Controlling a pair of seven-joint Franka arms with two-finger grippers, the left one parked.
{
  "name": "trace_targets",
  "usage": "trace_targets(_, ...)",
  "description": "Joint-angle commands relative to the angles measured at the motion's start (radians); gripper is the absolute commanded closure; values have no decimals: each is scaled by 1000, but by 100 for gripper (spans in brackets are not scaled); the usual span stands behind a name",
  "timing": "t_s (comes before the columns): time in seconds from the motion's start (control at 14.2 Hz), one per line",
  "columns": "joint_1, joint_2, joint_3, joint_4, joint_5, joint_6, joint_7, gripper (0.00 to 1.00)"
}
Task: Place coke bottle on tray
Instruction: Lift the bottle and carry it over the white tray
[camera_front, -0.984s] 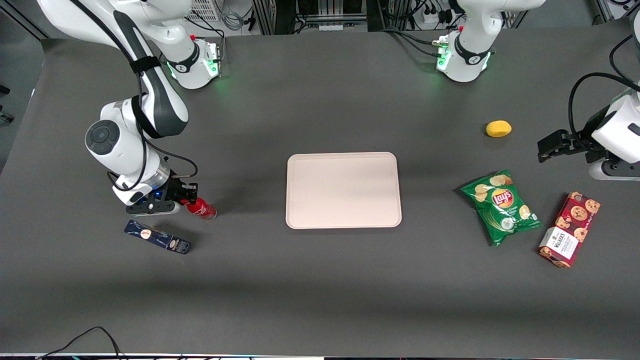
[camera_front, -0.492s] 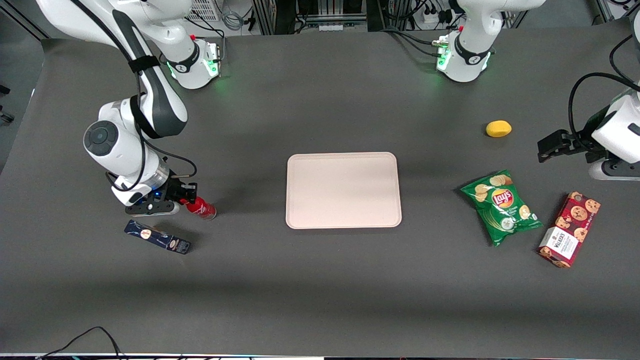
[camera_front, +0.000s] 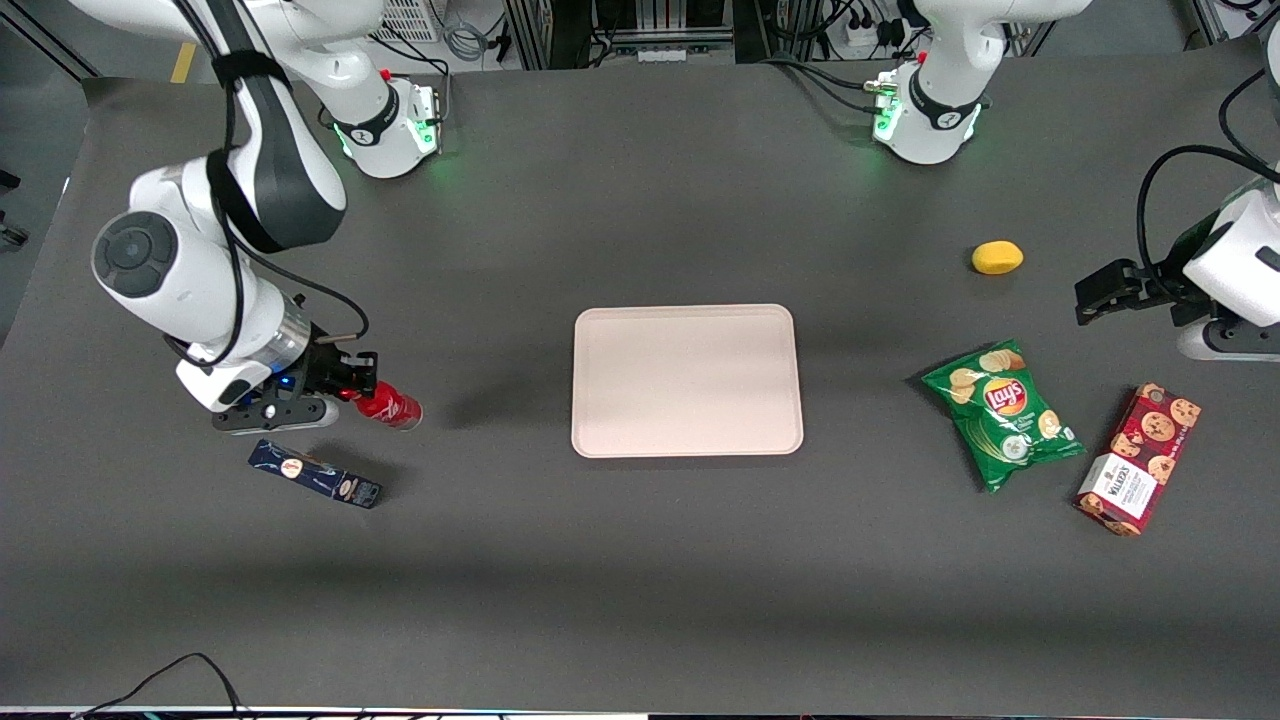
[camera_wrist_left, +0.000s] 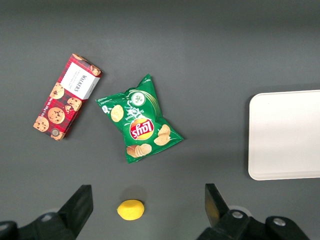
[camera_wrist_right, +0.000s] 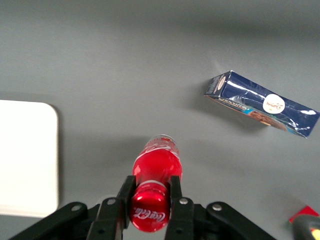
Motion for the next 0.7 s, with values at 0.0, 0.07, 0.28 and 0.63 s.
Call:
trace_targets(0.0,6,-2,62,179,-13,-189,111,100)
trace_targets(0.07,6,4,89,223,-13,-229,150,100)
trace_targets(0.28,70,25,118,329,-13,-311,278,100)
trace_targets(0.63,229,148,118,492,-22,-375,535,100)
